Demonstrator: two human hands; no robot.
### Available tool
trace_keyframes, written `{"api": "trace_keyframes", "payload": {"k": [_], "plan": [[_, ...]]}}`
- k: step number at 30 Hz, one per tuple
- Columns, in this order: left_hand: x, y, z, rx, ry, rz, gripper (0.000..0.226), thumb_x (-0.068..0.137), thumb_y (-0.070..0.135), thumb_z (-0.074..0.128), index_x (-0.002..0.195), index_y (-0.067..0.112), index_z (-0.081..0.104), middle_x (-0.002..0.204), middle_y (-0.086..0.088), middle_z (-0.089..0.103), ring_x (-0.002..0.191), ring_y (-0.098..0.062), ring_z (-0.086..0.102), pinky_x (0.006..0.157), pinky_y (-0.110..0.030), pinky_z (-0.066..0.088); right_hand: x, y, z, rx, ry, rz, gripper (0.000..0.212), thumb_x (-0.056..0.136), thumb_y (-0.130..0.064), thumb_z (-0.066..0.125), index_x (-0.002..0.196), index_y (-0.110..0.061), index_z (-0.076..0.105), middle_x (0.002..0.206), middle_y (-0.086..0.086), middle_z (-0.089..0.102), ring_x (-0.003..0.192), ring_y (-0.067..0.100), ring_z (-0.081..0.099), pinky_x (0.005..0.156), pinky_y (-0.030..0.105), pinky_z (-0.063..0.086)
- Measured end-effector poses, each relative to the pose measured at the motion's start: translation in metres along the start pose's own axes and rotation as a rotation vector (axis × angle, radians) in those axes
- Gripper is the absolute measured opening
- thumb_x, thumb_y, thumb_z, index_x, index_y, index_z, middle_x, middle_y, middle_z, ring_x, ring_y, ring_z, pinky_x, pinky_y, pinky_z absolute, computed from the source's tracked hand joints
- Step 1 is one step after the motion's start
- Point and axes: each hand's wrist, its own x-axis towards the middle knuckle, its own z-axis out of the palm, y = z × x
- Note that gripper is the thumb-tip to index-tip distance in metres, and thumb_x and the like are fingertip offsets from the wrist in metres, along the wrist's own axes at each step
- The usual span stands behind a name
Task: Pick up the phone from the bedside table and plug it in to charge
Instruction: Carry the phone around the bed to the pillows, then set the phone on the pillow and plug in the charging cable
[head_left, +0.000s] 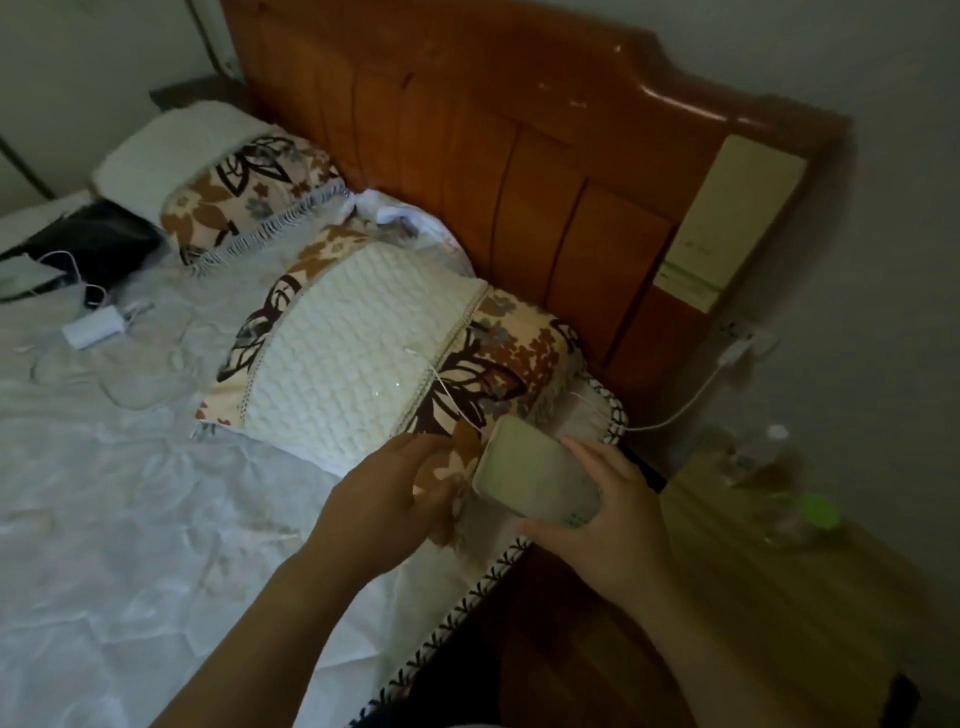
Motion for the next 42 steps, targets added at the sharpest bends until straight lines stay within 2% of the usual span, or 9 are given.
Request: {"api": "trace_keyframes", "payload": {"k": [7, 11, 16, 24, 27, 31, 34, 38, 42], "plan": [[0.101, -0.044, -0.03, 0.03, 0.007, -0.055, 0.039, 0.085, 0.044, 0.053, 0.123, 0.033, 0.05, 0.123, 0.011, 0.056, 0.107, -0.008, 0.052, 0.086, -0.034, 0.048, 0.122, -0.014, 0.028, -0.005, -0.028, -0.011, 0.093, 0.046, -0.071, 0.071, 0.128, -0.036, 0.042, 0.117, -0.025, 0.036, 0.108, -0.006, 0.029, 0.099, 0.047, 0.039], [0.141, -0.069, -0.036, 0.033, 0.017, -0.117, 0.039, 0.084, 0.047, 0.052, 0.121, 0.035, 0.051, 0.122, 0.013, 0.056, 0.106, -0.005, 0.051, 0.083, -0.031, 0.048, 0.178, -0.012, 0.042, 0.003, -0.071, -0.007, 0.091, 0.045, -0.074, 0.068, 0.125, -0.04, 0.042, 0.11, -0.04, 0.032, 0.104, -0.011, 0.028, 0.098, 0.042, 0.039], [0.186, -0.095, -0.03, 0.045, 0.049, -0.231, 0.039, 0.084, 0.048, 0.051, 0.121, 0.036, 0.05, 0.123, 0.013, 0.056, 0.105, -0.003, 0.051, 0.081, -0.027, 0.046, 0.255, 0.003, 0.067, -0.019, -0.197, -0.046, 0.095, 0.047, -0.07, 0.072, 0.129, -0.035, 0.042, 0.121, -0.02, 0.039, 0.11, 0.0, 0.034, 0.092, 0.029, 0.037], [0.236, -0.128, -0.008, 0.061, 0.019, -0.436, 0.039, 0.086, 0.048, 0.048, 0.123, 0.035, 0.048, 0.127, 0.011, 0.054, 0.112, -0.008, 0.051, 0.09, -0.03, 0.045, 0.367, 0.032, 0.121, -0.208, -0.384, -0.153, 0.092, 0.05, -0.071, 0.067, 0.128, -0.032, 0.04, 0.133, -0.007, 0.044, 0.119, 0.02, 0.04, 0.097, 0.052, 0.034], [0.25, -0.138, 0.003, 0.054, 0.025, -0.497, 0.039, 0.086, 0.048, 0.049, 0.123, 0.035, 0.049, 0.126, 0.011, 0.054, 0.11, -0.007, 0.052, 0.088, -0.03, 0.046, 0.396, 0.041, 0.139, -0.249, -0.413, -0.2, 0.087, 0.053, -0.07, 0.064, 0.127, -0.035, 0.039, 0.13, -0.008, 0.045, 0.119, 0.021, 0.039, 0.096, 0.051, 0.032], [0.262, -0.146, 0.016, 0.036, 0.028, -0.537, 0.039, 0.086, 0.048, 0.049, 0.123, 0.036, 0.048, 0.125, 0.012, 0.055, 0.111, -0.006, 0.052, 0.088, -0.03, 0.046, 0.423, 0.049, 0.162, -0.2, -0.439, -0.294, 0.083, 0.056, -0.061, 0.071, 0.128, -0.033, 0.041, 0.127, -0.007, 0.046, 0.115, 0.018, 0.037, 0.09, 0.036, 0.032], [0.268, -0.155, 0.017, 0.022, 0.048, -0.567, 0.039, 0.086, 0.047, 0.051, 0.123, 0.034, 0.049, 0.125, 0.011, 0.055, 0.11, -0.007, 0.052, 0.088, -0.03, 0.046, 0.444, 0.045, 0.177, -0.273, -0.524, -0.406, 0.085, 0.058, -0.065, 0.068, 0.13, -0.033, 0.038, 0.132, -0.009, 0.042, 0.119, 0.016, 0.033, 0.094, 0.034, 0.021], [0.274, -0.169, 0.009, 0.013, 0.111, -0.603, 0.038, 0.086, 0.043, 0.053, 0.122, 0.032, 0.051, 0.126, 0.01, 0.055, 0.108, -0.003, 0.05, 0.086, -0.024, 0.04, 0.469, 0.028, 0.196, -0.364, -0.691, -0.608, 0.088, 0.055, -0.073, 0.062, 0.131, -0.037, 0.034, 0.134, -0.009, 0.04, 0.124, 0.016, 0.032, 0.1, 0.053, 0.02], [0.281, -0.18, 0.004, 0.029, 0.118, -0.604, 0.038, 0.086, 0.041, 0.054, 0.123, 0.029, 0.051, 0.126, 0.006, 0.056, 0.111, -0.008, 0.05, 0.088, -0.025, 0.04, 0.481, 0.032, 0.207, -0.474, -0.882, -0.729, 0.087, 0.063, -0.062, 0.068, 0.137, -0.033, 0.031, 0.146, -0.008, 0.031, 0.135, 0.015, 0.017, 0.108, 0.062, 0.002]]}}
